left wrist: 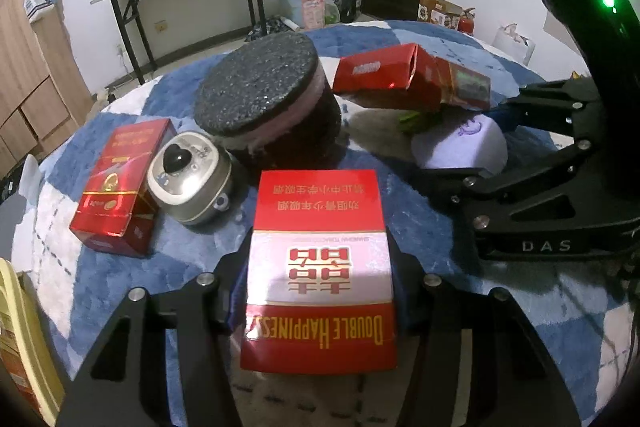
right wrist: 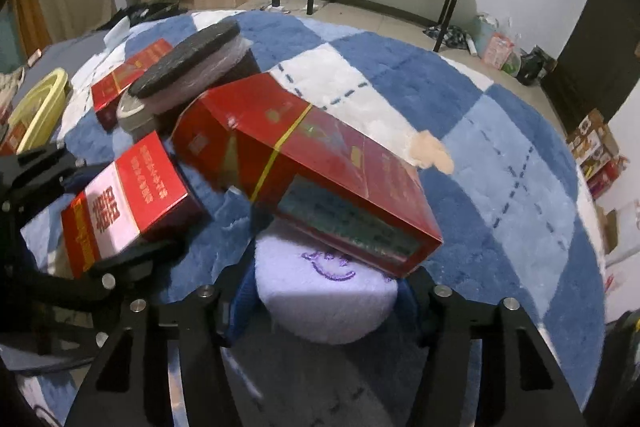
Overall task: Organize rigid objects
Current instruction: 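Grasp red Double Happiness box with left tool while right tool grasps purple plush ball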
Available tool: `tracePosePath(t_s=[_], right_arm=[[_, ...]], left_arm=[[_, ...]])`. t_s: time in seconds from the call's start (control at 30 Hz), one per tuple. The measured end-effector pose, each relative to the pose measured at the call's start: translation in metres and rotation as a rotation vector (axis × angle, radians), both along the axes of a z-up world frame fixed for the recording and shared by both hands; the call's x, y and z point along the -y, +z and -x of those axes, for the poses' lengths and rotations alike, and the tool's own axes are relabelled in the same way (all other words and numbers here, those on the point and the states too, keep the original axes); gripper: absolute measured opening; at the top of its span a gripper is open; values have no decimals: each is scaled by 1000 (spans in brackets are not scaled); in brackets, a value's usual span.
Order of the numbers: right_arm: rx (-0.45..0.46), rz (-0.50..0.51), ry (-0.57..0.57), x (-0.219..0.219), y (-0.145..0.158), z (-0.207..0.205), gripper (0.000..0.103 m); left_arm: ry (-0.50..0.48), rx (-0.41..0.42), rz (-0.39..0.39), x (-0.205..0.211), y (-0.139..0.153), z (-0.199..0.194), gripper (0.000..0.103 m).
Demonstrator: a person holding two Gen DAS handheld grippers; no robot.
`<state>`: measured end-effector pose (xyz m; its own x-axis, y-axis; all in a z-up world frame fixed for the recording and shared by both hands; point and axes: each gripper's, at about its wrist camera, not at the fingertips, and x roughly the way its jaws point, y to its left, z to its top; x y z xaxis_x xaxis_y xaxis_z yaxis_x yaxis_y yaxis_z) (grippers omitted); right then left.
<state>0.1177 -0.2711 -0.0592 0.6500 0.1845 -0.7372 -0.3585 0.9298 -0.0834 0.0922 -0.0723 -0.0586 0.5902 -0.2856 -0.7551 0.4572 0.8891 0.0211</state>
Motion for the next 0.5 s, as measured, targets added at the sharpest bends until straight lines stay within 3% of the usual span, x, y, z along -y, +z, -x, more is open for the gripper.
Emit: tracePosePath(t_s=[0.13, 0.2, 0.27, 0.5], right_arm=[[23, -41, -12, 3, -2, -2, 70], [48, -6, -4, -1, -5, 2, 68], [56, 1, 13, 0, -5, 4, 56], [53, 58, 83, -3, 15, 27, 52]], left_arm=[[0, -11, 36, -6, -1, -2, 57], [-1, -4, 30, -6, 0, -1, 57], [1, 2, 32, -6, 1, 1, 57], [1, 46, 44, -18, 30, 10, 57]])
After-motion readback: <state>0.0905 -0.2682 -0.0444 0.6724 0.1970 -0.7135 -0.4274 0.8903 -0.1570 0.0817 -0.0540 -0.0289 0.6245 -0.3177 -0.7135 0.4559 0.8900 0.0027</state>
